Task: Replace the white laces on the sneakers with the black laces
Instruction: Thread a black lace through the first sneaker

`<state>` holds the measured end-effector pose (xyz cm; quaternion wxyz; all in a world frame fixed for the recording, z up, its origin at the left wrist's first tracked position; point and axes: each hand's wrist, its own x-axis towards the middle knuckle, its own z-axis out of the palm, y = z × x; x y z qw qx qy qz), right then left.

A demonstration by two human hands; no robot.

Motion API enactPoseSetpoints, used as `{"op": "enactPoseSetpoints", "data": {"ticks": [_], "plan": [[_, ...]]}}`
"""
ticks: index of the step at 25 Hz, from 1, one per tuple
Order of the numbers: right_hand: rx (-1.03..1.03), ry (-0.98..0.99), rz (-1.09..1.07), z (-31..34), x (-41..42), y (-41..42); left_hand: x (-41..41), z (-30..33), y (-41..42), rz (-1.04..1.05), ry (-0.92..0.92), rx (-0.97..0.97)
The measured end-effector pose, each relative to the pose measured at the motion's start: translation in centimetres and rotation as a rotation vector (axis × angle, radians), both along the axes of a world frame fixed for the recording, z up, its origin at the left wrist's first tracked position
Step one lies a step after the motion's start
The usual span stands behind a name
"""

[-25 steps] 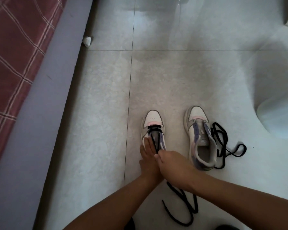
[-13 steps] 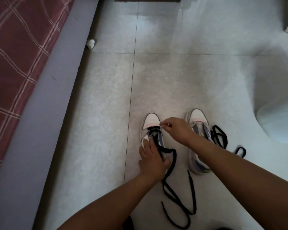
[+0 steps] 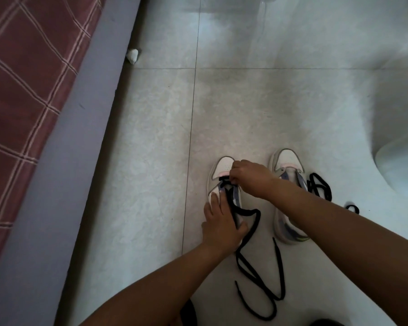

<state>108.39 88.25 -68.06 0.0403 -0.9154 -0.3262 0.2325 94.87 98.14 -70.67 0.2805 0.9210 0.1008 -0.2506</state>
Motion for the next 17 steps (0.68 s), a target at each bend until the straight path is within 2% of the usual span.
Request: {"op": "enactPoseSetpoints", "data": {"ticks": [3,7,10,12,15,17], "plan": [[0.046,0.103,-0.137,0.4,-0.5,-0.4,0.0,-0.1,0.2,-0.029,0.001,0.008],[-0.046,0.079,-0.228,0.4,-1.4,0.7,0.0,-0.1,0.1,-0.026,0.000,0.010],[-0.012,0.106,-0.421,0.1,-2.2,2.0,0.0,-0.1,0.0,-0.023,-0.007,0.007],[0.008,0.132,-0.465,0.2,-2.1,2.3,0.0,-0.1,0.0,-0.022,-0.007,0.001],[-0.009,0.117,-0.388,0.7,-2.0,1.9,0.0,-0.1,0.1,-0.032,0.000,-0.006],[-0.106,-0.005,-0.231,0.9,-2.2,1.8,-0.1,-0.1,0.1,-0.032,-0.010,-0.001]]}}
